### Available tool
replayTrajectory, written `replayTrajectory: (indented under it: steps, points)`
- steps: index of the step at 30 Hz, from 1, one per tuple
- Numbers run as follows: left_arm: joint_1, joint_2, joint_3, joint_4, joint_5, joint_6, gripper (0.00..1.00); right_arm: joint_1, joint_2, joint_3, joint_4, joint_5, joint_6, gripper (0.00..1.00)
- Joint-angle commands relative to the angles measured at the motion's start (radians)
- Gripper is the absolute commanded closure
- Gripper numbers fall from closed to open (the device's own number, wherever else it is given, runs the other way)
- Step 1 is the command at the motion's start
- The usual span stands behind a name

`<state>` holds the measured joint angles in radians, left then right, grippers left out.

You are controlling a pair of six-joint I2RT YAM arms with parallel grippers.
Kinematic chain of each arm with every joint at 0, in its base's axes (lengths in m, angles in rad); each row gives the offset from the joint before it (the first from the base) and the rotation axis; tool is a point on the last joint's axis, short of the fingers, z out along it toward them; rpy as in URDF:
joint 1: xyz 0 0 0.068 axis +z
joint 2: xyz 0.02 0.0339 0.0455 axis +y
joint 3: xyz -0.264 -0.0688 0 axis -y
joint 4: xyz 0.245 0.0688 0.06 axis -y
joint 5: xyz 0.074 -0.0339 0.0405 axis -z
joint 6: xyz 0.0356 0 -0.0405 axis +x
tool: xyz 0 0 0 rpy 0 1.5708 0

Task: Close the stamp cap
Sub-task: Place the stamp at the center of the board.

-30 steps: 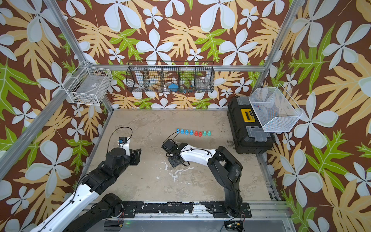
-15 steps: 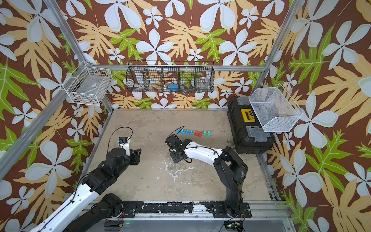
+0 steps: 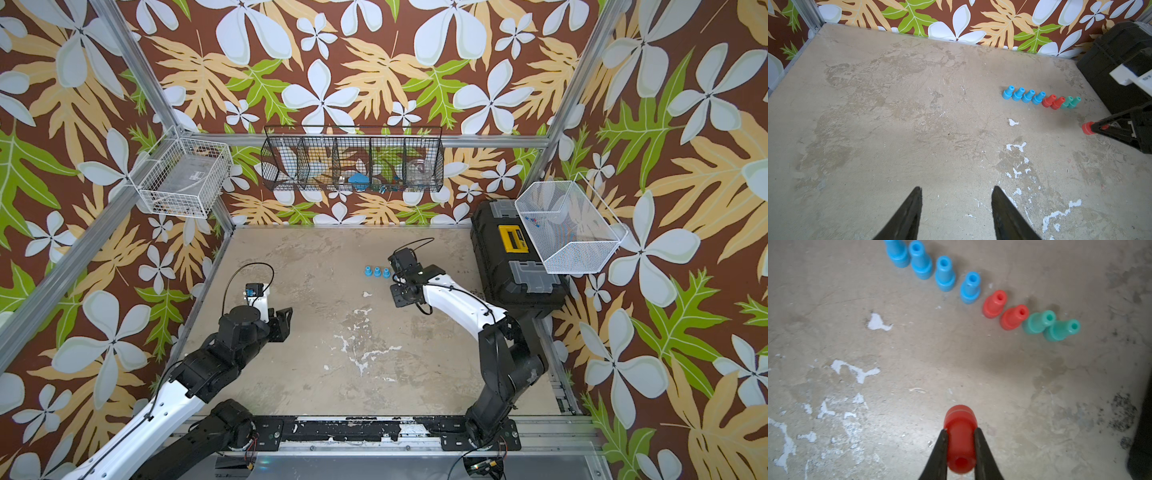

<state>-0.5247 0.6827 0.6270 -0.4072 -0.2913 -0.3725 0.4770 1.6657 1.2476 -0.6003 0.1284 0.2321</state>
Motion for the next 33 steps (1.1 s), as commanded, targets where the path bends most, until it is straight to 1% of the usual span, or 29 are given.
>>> replayTrajectory:
  steps: [1, 5, 12, 19, 28, 33]
  points:
    - [0.002, -0.005, -0.002, 0.008, -0.003, 0.004, 0.44, -0.067, -0.023, -0.016, 0.023, -0.011, -0.005, 0.82]
    - [0.002, -0.006, -0.003, 0.010, 0.000, 0.004, 0.44, -0.135, -0.029, -0.031, 0.034, -0.015, -0.012, 0.82]
    - [0.002, -0.003, -0.003, 0.010, 0.001, 0.004, 0.44, -0.217, -0.013, -0.069, 0.069, -0.022, -0.024, 0.82]
    - [0.002, 0.000, -0.003, 0.010, 0.001, 0.006, 0.44, -0.300, 0.045, -0.082, 0.123, -0.046, -0.005, 0.82]
    - [0.002, 0.000, -0.003, 0.010, 0.001, 0.006, 0.44, -0.352, 0.142, 0.007, 0.120, -0.035, -0.006, 0.82]
    - [0.002, 0.003, -0.004, 0.010, 0.001, 0.006, 0.44, -0.352, 0.194, 0.072, 0.109, -0.029, -0.004, 0.82]
